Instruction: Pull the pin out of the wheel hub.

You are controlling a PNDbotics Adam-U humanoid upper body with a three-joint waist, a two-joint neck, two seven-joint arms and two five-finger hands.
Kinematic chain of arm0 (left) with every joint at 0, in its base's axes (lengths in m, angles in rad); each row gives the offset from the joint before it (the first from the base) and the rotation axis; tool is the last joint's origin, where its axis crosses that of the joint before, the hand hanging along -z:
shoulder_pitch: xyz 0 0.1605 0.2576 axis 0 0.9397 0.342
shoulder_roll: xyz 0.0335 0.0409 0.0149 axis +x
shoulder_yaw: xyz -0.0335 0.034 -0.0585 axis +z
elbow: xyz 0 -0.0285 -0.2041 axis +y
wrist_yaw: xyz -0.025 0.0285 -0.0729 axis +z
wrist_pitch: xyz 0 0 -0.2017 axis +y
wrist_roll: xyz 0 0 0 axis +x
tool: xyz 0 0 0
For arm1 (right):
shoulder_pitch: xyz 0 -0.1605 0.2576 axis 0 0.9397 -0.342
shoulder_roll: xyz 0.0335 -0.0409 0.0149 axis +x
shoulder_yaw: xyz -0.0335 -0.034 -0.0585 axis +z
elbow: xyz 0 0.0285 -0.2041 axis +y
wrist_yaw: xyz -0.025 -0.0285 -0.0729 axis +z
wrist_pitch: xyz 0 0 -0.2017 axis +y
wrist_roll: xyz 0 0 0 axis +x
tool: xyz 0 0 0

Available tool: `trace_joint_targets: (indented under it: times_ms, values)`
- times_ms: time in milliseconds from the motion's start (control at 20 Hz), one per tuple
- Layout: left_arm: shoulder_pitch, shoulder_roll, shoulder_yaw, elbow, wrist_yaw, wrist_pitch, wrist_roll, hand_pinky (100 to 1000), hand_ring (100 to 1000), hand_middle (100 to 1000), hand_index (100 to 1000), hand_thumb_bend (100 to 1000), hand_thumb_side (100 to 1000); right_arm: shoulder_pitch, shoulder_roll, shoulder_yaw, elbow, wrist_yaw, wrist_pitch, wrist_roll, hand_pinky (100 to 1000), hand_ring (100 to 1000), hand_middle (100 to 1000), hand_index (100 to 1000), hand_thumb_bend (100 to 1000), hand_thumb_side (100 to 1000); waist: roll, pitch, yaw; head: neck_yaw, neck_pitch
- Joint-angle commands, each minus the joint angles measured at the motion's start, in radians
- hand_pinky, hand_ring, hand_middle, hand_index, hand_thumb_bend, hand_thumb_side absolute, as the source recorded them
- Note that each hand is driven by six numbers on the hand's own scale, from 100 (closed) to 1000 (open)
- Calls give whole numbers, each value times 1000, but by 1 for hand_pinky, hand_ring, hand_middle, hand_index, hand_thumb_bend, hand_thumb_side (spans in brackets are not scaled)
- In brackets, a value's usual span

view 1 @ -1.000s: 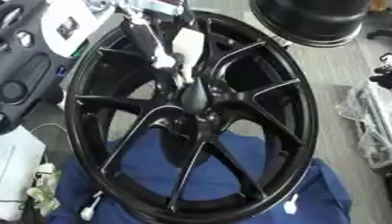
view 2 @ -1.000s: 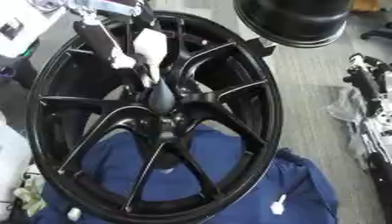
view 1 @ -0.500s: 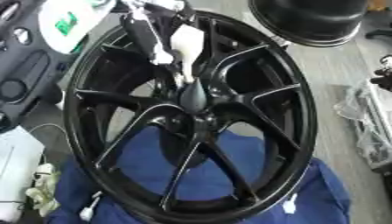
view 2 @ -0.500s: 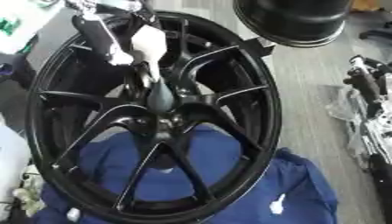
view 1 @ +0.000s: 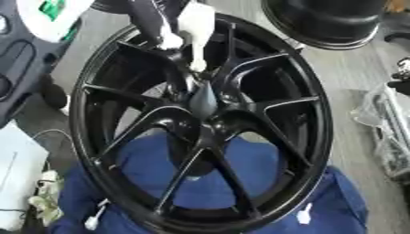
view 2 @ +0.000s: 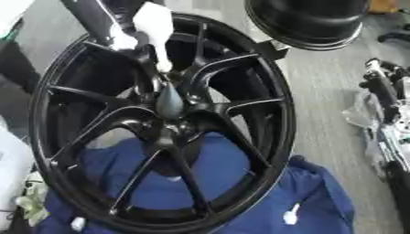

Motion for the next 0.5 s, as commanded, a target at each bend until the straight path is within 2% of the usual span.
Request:
trace_joint_targets:
  times_ms: [50, 200, 350, 500]
  values:
    - [-39, 50, 40, -47, 38, 20, 1, 696, 507, 348, 241, 100, 255, -2, -29, -11, -7, 0, 0, -2, 808, 597, 547, 802, 100, 557, 0, -35, 2, -4, 6]
    - [-37, 106, 89, -113, 108, 52, 1, 695, 502, 342, 233, 100, 246, 3, -33, -15, -7, 0, -2, -6, 808, 597, 547, 802, 100, 548, -1, -39, 12, -14, 11]
    - [-4, 211, 155, -233, 211, 104, 5, 694, 497, 336, 226, 100, 244, 13, -41, -24, -6, 0, -6, -13, 808, 597, 547, 802, 100, 539, -2, -46, 33, -42, 21]
    - [67, 340, 219, -372, 316, 165, 41, 692, 495, 332, 222, 100, 247, 20, -49, -32, -7, 1, -9, -19, 808, 596, 547, 802, 100, 531, -1, -54, 53, -68, 31]
